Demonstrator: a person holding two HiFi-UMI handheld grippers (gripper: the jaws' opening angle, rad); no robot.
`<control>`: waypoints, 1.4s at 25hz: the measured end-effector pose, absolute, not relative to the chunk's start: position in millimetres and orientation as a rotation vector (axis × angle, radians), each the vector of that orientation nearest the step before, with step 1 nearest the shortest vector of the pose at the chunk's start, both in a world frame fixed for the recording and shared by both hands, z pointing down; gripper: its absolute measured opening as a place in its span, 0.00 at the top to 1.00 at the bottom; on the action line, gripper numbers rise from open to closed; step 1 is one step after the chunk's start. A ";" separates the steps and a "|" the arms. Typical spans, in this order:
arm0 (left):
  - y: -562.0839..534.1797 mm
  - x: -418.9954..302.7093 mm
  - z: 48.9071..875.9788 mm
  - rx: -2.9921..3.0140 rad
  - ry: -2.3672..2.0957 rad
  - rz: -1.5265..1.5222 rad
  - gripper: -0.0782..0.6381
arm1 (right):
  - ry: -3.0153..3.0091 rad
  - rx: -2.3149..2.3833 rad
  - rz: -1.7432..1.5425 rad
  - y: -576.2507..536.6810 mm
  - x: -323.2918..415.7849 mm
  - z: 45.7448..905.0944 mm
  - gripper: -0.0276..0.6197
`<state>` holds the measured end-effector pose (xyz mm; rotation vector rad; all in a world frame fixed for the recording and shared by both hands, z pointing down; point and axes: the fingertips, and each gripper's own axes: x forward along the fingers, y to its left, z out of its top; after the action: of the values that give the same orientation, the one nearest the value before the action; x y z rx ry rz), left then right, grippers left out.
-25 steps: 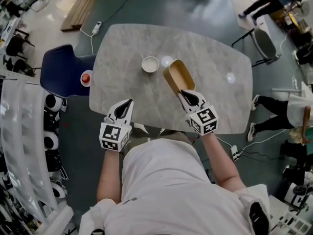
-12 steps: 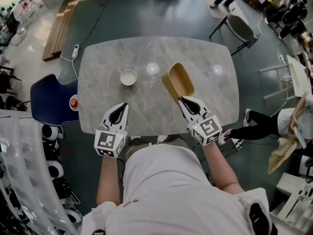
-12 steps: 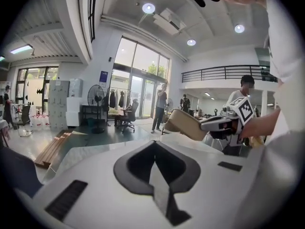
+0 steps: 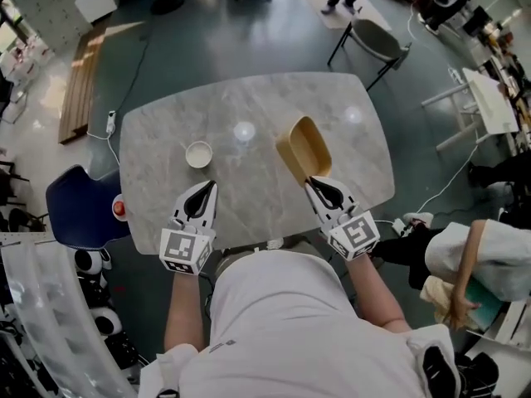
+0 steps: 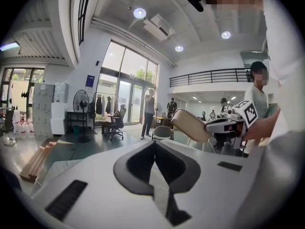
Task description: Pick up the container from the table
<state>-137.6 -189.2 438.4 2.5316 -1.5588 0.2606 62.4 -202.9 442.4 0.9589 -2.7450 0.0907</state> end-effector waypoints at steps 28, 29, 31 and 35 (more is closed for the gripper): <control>-172.9 -129.5 427.9 2.596 -1.573 0.305 0.89 | -2.741 1.014 0.057 -188.2 67.3 446.5 0.91; -171.5 -130.8 429.2 2.589 -1.578 0.306 0.89 | -2.745 1.000 0.053 -187.4 64.6 446.6 0.91; -169.4 -133.3 431.2 2.574 -1.589 0.305 0.89 | -2.747 0.984 0.048 -187.1 60.7 446.9 0.91; -166.2 -137.9 434.1 2.547 -1.607 0.305 0.89 | -2.747 0.974 0.062 -189.5 56.3 447.6 0.91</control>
<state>-137.9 -166.2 434.1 2.5474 -1.6070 0.3045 56.3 -189.5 447.6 0.9744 -2.7470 0.0624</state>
